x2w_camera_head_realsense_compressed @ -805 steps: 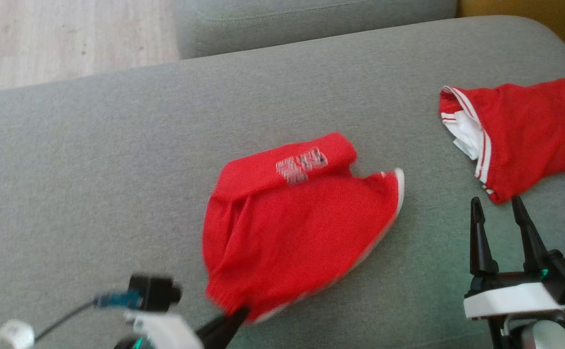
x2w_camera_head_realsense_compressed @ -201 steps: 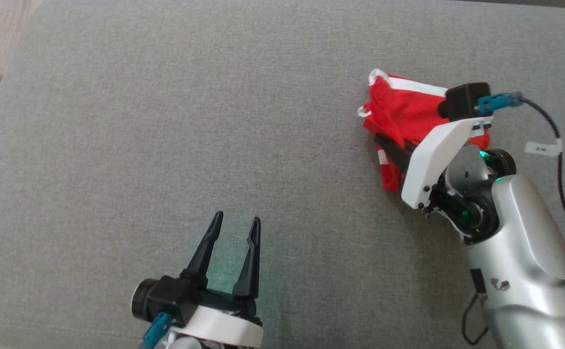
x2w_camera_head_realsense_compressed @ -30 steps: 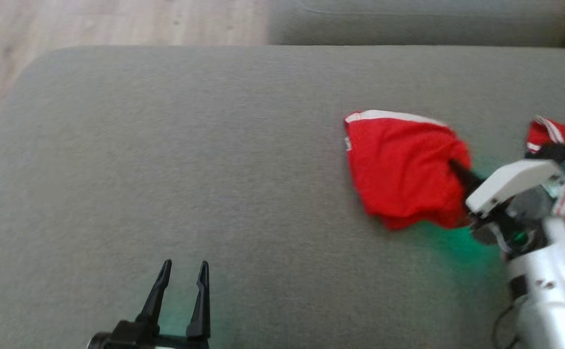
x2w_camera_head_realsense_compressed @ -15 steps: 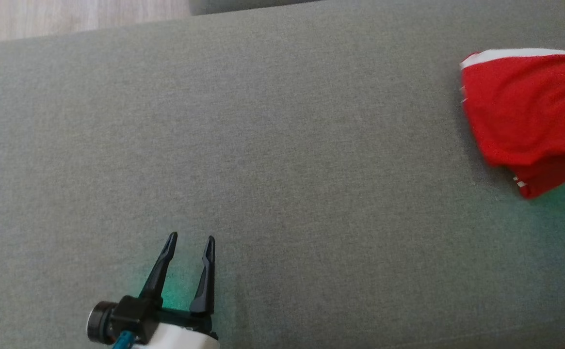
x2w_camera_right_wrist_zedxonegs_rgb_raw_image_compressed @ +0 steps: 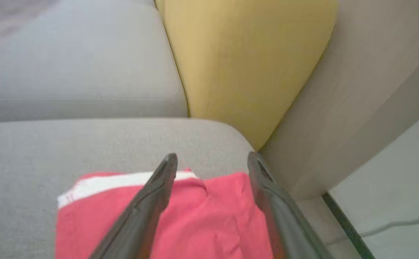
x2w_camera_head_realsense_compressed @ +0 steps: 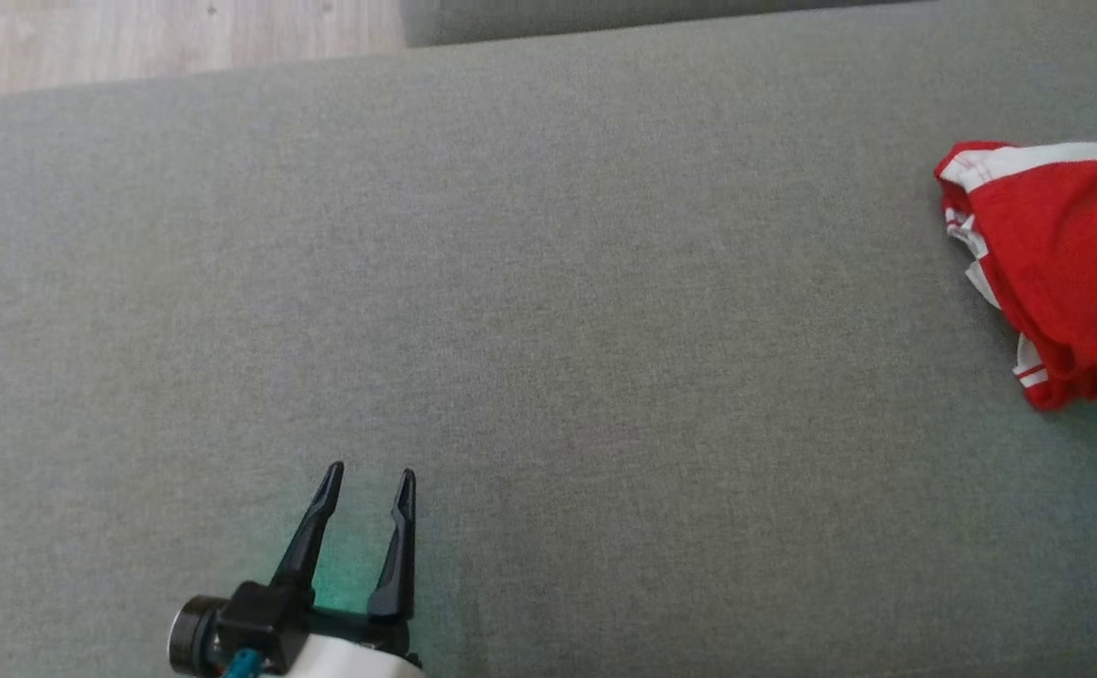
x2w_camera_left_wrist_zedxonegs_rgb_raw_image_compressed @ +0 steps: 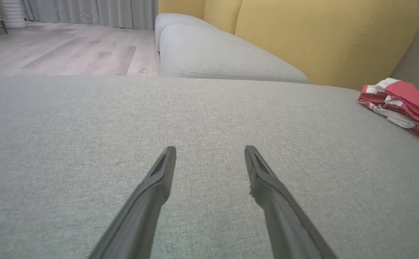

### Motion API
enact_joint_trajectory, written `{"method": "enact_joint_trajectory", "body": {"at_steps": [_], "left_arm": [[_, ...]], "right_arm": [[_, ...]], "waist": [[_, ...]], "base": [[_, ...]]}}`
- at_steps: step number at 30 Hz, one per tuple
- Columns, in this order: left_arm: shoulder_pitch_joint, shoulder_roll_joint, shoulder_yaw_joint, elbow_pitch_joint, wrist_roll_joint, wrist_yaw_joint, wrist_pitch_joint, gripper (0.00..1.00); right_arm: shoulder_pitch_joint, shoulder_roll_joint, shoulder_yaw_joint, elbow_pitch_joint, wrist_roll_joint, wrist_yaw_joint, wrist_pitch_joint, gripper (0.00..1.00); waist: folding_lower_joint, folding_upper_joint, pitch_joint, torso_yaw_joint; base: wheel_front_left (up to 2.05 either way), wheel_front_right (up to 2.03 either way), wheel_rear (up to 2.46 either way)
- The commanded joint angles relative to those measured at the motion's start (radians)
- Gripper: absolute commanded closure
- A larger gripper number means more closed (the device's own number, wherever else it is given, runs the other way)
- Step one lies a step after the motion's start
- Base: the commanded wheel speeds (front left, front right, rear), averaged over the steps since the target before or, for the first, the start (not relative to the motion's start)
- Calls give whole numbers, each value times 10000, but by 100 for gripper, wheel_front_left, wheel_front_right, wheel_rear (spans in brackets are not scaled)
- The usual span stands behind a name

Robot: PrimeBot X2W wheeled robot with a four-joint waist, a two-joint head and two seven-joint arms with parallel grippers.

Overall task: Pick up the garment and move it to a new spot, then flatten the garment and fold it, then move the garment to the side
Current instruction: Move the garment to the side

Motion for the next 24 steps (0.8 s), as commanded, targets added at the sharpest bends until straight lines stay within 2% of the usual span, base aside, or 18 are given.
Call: {"method": "enact_joint_trajectory", "body": {"at_steps": [1, 7, 12, 16, 20, 24], "left_arm": [[-71, 1, 367, -267, -122, 85, -95, 0], [111, -37, 544, -338, -504, 208, -95, 0], [368, -1, 663, -202, -407, 351, -95, 0], [517, 96, 829, 8, -249, 432, -95, 0], [686, 117, 944, 127, -41, 571, -95, 0], [811, 106, 1126, 122, 26, 724, -95, 0]], "right_arm": [[105, -72, 163, -616, -34, 73, -363, 0], [1549, 803, 602, -2601, 52, 73, -1676, 0], [3480, 1948, 877, -4343, -140, 73, -2453, 0], [5135, 2957, 1046, -5241, -375, 73, -3299, 0], [6564, 3568, 1270, -5509, -597, 73, -4241, 0], [7225, 3767, 1382, -5279, -595, 73, -4667, 0]], "waist": [[0, 0, -202, 32], [0, 0, -883, 39], [0, 0, -1449, 118], [0, 0, -1764, 265], [0, 0, -1965, 396], [0, 0, -2037, 445]], "base": [[0, 0, 0], [0, 0, 0], [0, 0, 0], [0, 0, 0], [0, 0, 0], [0, 0, 0]]}}
